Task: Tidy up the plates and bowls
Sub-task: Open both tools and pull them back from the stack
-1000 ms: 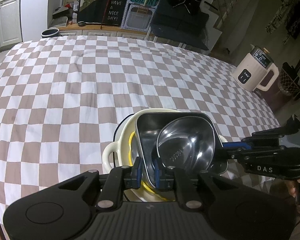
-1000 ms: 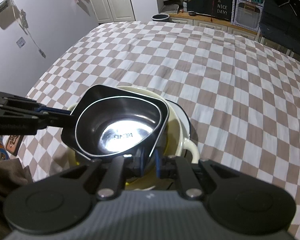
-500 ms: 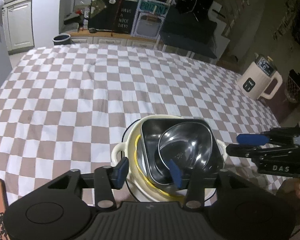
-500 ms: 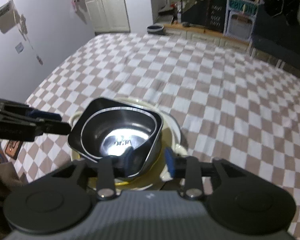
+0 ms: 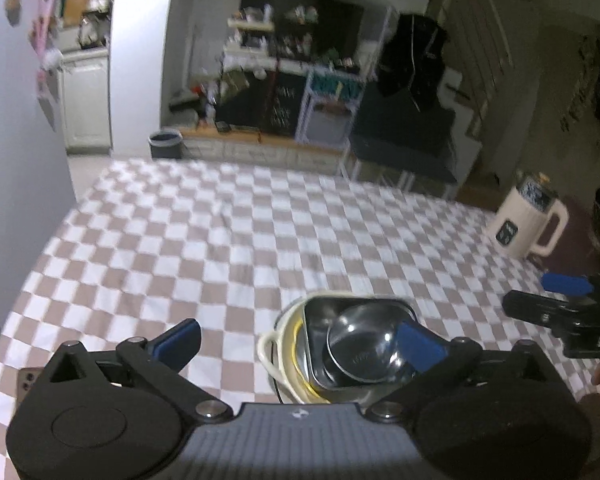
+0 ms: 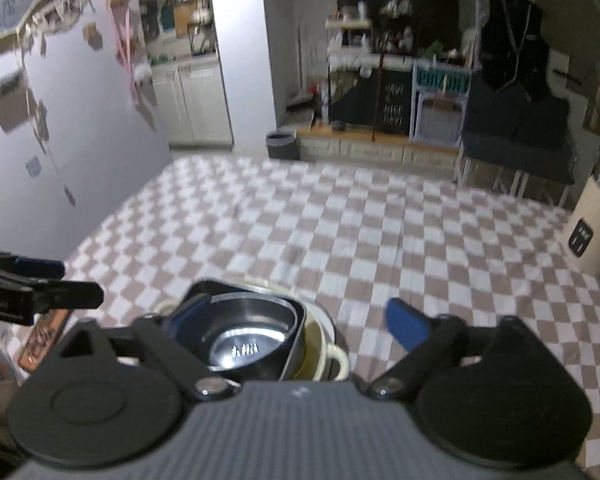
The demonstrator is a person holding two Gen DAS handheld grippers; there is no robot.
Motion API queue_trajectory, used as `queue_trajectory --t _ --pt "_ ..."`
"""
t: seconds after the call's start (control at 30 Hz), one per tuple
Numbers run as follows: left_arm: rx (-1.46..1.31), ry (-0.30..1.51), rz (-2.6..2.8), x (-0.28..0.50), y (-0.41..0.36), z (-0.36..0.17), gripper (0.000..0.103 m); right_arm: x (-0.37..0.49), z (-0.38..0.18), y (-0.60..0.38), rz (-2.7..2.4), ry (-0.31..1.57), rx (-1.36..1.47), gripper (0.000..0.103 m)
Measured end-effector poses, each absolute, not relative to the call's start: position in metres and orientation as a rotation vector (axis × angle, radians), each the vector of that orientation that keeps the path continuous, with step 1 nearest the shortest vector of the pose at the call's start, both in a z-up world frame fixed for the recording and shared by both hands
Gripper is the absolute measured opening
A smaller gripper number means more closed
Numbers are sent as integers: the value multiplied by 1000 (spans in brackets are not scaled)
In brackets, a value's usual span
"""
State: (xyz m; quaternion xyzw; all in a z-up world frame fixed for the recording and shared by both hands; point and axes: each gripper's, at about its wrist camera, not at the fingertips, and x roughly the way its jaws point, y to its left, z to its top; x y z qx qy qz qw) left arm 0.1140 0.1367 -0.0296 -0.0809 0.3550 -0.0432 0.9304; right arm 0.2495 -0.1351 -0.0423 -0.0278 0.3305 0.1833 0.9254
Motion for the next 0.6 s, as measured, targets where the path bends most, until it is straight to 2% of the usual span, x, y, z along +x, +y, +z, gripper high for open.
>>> queue_trajectory --t 0.3,0.6 --pt "-71 625 -20 74 117 -12 103 195 -24 -148 291 535 -26 103" --pt "68 490 46 28 90 -10 103 151 -28 -159 289 500 0 103"
